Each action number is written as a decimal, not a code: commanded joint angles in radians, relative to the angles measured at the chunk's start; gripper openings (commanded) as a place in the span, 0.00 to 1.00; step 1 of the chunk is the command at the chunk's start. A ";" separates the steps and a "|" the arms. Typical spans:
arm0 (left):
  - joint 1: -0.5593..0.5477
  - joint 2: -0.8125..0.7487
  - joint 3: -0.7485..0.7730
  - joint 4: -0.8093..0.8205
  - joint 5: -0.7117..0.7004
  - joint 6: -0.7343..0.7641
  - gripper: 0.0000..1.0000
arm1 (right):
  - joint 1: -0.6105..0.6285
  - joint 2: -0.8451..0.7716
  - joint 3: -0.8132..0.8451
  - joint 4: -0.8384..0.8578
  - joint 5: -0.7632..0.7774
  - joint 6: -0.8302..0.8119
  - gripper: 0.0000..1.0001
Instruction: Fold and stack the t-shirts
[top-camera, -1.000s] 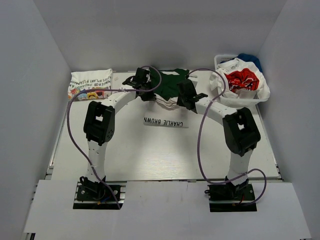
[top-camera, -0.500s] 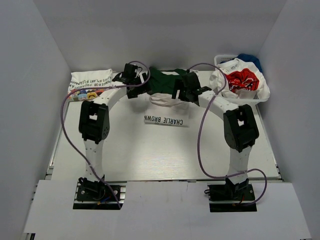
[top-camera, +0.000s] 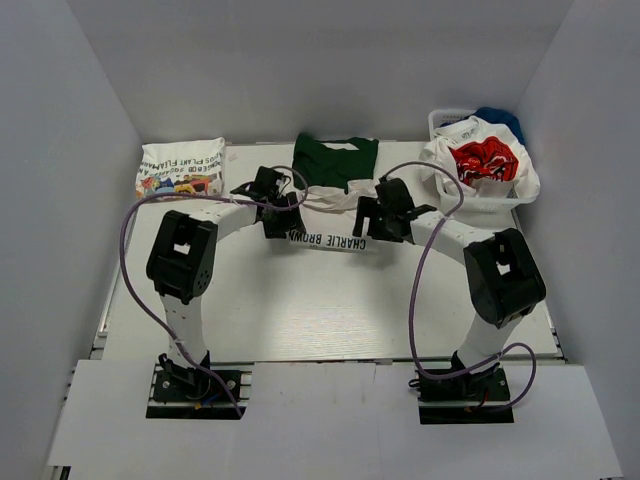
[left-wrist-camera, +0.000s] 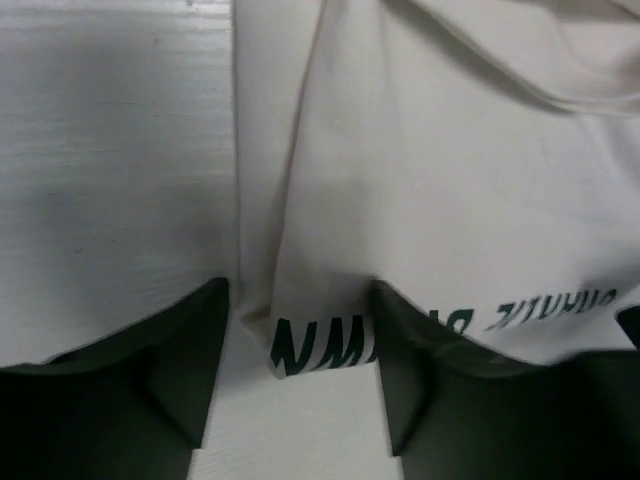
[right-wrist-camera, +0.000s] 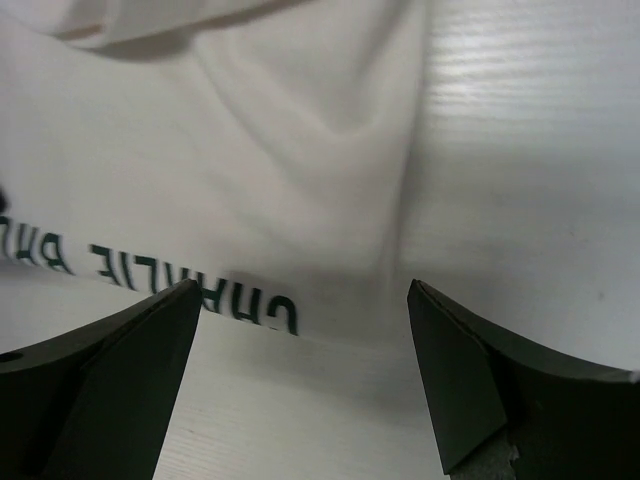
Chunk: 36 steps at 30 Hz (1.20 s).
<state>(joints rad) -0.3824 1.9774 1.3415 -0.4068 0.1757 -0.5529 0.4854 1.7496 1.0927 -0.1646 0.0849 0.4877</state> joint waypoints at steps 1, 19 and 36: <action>-0.006 0.053 0.012 -0.016 -0.013 0.002 0.59 | 0.037 0.008 0.068 0.118 -0.063 -0.090 0.90; -0.015 0.044 -0.119 0.010 -0.047 0.002 0.09 | 0.068 0.464 0.564 0.327 -0.035 -0.075 0.90; -0.015 -0.031 -0.128 -0.023 -0.058 0.011 0.10 | -0.027 -0.024 0.061 0.180 0.033 0.029 0.90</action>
<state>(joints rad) -0.3908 1.9747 1.2640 -0.3145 0.1555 -0.5652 0.4740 1.8721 1.3331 0.0563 0.1276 0.4568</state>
